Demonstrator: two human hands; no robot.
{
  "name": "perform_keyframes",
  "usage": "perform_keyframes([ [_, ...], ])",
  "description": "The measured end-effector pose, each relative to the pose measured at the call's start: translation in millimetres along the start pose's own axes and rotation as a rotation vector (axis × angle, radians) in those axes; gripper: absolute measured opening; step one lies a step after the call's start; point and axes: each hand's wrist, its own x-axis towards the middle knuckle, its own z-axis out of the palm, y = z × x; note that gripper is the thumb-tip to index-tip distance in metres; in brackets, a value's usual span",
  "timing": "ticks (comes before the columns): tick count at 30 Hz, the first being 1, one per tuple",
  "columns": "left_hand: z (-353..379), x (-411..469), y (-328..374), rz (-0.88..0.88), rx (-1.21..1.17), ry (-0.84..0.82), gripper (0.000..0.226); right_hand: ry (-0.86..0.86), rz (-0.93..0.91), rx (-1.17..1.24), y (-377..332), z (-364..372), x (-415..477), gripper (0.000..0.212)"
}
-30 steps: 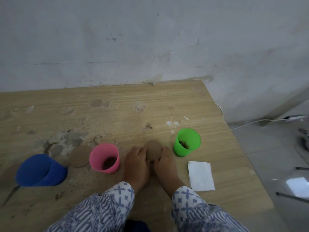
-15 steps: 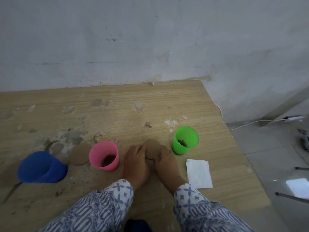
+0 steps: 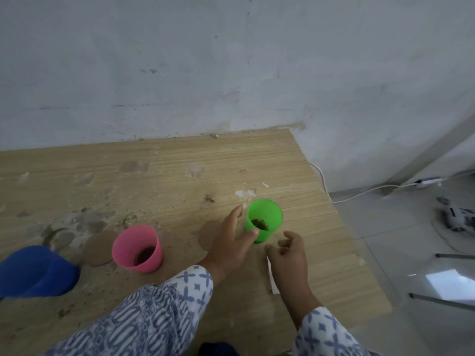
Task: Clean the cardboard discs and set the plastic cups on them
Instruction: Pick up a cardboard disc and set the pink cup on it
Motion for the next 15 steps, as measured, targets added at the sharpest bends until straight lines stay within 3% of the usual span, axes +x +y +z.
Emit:
perform_keyframes([
  [2,6,4,7,-0.013,-0.014,-0.035,0.071,-0.051,-0.041,0.051,-9,-2,6,0.062],
  [6,13,7,9,-0.026,-0.035,-0.027,0.061,-0.147,-0.166,0.069,-24,0,8,0.048],
  [15,4,0,10,0.013,-0.038,0.034,0.054,-0.169,-0.214,0.091,-31,7,6,0.043],
])
